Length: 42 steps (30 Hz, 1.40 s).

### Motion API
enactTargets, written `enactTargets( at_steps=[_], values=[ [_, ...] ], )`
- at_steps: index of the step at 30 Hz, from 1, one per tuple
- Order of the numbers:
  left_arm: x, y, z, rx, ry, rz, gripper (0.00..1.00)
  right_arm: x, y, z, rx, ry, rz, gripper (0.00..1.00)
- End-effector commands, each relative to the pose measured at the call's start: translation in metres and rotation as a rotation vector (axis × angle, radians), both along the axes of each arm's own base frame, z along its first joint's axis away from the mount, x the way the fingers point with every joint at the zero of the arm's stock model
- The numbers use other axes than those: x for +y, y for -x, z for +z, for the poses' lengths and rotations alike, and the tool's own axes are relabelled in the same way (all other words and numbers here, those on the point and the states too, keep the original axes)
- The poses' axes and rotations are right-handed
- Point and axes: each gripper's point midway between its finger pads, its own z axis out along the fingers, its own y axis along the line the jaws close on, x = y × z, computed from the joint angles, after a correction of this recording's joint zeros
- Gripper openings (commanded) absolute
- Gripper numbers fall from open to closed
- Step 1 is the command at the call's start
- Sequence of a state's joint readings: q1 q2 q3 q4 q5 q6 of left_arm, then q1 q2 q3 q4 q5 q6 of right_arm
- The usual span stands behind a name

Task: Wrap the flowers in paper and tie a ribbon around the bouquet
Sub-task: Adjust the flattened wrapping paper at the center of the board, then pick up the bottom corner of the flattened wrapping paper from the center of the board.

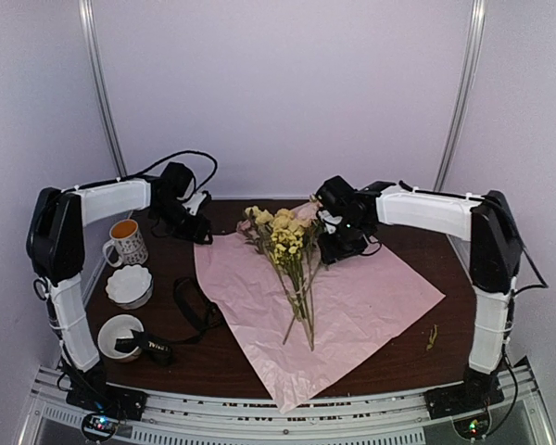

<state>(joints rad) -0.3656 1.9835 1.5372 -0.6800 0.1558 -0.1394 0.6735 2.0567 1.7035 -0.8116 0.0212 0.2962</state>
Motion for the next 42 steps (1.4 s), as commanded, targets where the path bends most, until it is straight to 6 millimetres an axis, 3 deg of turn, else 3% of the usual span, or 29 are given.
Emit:
enactTargets(
  at_steps=[1, 3, 4, 5, 7, 9, 10, 12, 14, 16, 20, 24, 28, 33, 35, 38, 42],
  values=[
    [0.023, -0.010, 0.096, -0.256, -0.007, 0.043, 0.66, 0.008, 0.066, 0.041, -0.002, -0.126, 0.167, 0.52],
    [0.014, 0.010, 0.127, -0.365, 0.032, 0.006, 0.66, 0.011, 0.101, 0.032, 0.047, -0.151, 0.211, 0.53],
    [-0.001, 0.028, 0.142, -0.425, 0.047, -0.054, 0.65, 0.013, 0.117, 0.027, 0.065, -0.153, 0.231, 0.53],
    [-0.015, 0.050, 0.163, -0.510, 0.053, -0.150, 0.65, 0.015, 0.131, 0.022, 0.083, -0.156, 0.246, 0.53],
    [-0.054, 0.104, 0.170, -0.596, 0.051, -0.400, 0.66, 0.021, 0.159, 0.013, 0.120, -0.169, 0.272, 0.54],
    [-0.090, 0.166, 0.162, -0.626, 0.052, -0.674, 0.67, 0.025, 0.179, 0.007, 0.161, -0.214, 0.282, 0.55],
    [-0.104, 0.199, 0.148, -0.610, 0.046, -0.813, 0.67, 0.028, 0.189, 0.006, 0.175, -0.237, 0.293, 0.55],
    [-0.119, 0.252, 0.122, -0.601, -0.012, -1.040, 0.67, 0.032, 0.207, 0.003, 0.190, -0.265, 0.317, 0.56],
    [-0.126, 0.291, 0.094, -0.604, -0.100, -1.219, 0.67, 0.036, 0.221, -0.001, 0.206, -0.292, 0.340, 0.57],
    [-0.131, 0.314, 0.069, -0.612, -0.177, -1.340, 0.68, 0.038, 0.230, -0.009, 0.222, -0.307, 0.347, 0.56],
    [-0.137, 0.321, 0.023, -0.647, -0.359, -1.454, 0.70, 0.039, 0.244, -0.024, 0.235, -0.291, 0.374, 0.56],
    [-0.150, 0.311, -0.014, -0.742, -0.548, -1.554, 0.73, 0.038, 0.247, -0.035, 0.237, -0.279, 0.363, 0.56],
    [-0.165, 0.297, -0.030, -0.810, -0.651, -1.582, 0.74, 0.040, 0.248, -0.041, 0.243, -0.303, 0.351, 0.56],
    [-0.170, 0.284, -0.033, -0.874, -0.745, -1.542, 0.69, 0.042, 0.252, -0.047, 0.260, -0.323, 0.357, 0.56],
    [-0.173, 0.288, -0.029, -0.882, -0.688, -1.533, 0.61, 0.041, 0.254, -0.049, 0.269, -0.317, 0.364, 0.56],
    [-0.182, 0.300, -0.020, -0.872, -0.565, -1.532, 0.37, 0.039, 0.257, -0.056, 0.292, -0.295, 0.373, 0.56],
    [-0.189, 0.305, -0.016, -0.800, -0.477, -1.520, 0.15, 0.036, 0.260, -0.060, 0.314, -0.278, 0.379, 0.55]
  ],
)
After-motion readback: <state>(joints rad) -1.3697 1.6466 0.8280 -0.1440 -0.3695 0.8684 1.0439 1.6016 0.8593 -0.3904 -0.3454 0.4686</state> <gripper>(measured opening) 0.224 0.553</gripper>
